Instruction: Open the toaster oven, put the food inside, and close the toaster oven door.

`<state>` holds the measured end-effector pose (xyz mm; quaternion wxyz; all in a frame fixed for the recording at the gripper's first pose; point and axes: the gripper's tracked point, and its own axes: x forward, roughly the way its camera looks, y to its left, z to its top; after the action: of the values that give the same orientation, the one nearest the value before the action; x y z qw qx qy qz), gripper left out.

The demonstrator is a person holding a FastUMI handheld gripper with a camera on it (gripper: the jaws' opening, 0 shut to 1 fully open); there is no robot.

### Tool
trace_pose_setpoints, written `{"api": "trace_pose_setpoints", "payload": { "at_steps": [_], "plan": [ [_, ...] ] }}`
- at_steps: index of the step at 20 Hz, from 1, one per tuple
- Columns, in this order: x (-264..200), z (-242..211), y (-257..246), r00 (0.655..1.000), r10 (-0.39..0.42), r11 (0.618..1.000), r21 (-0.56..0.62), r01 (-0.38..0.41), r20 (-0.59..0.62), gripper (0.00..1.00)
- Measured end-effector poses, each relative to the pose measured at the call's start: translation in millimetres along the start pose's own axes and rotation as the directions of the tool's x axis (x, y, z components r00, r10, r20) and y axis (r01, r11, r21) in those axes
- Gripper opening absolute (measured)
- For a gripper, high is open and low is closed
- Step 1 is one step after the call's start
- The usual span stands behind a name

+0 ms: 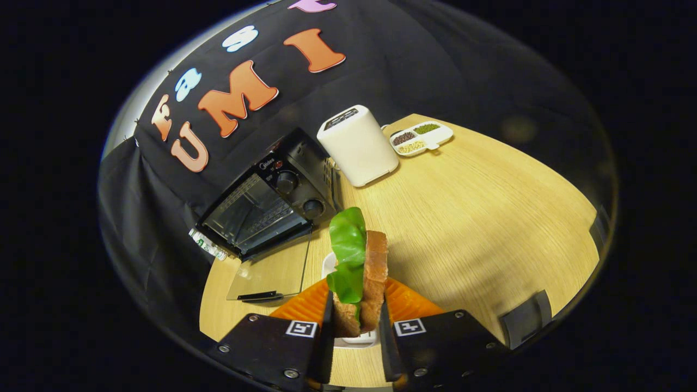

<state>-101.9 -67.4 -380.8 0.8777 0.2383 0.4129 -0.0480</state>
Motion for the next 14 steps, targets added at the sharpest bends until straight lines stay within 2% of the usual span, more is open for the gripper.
{"api": "trace_pose_setpoints", "payload": {
  "at_steps": [3,6,14],
  "plan": [
    [-4.5,10.5,7.0,0.998,-0.039,0.998,-0.039,0.041,0.045,0.35],
    [-15.1,29.0,22.4,0.993,-0.037,0.998,-0.042,0.042,0.11,0.35],
    [-15.9,55.4,81.7,0.978,0.059,0.998,0.007,-0.062,0.2,0.35]
  ]
}}
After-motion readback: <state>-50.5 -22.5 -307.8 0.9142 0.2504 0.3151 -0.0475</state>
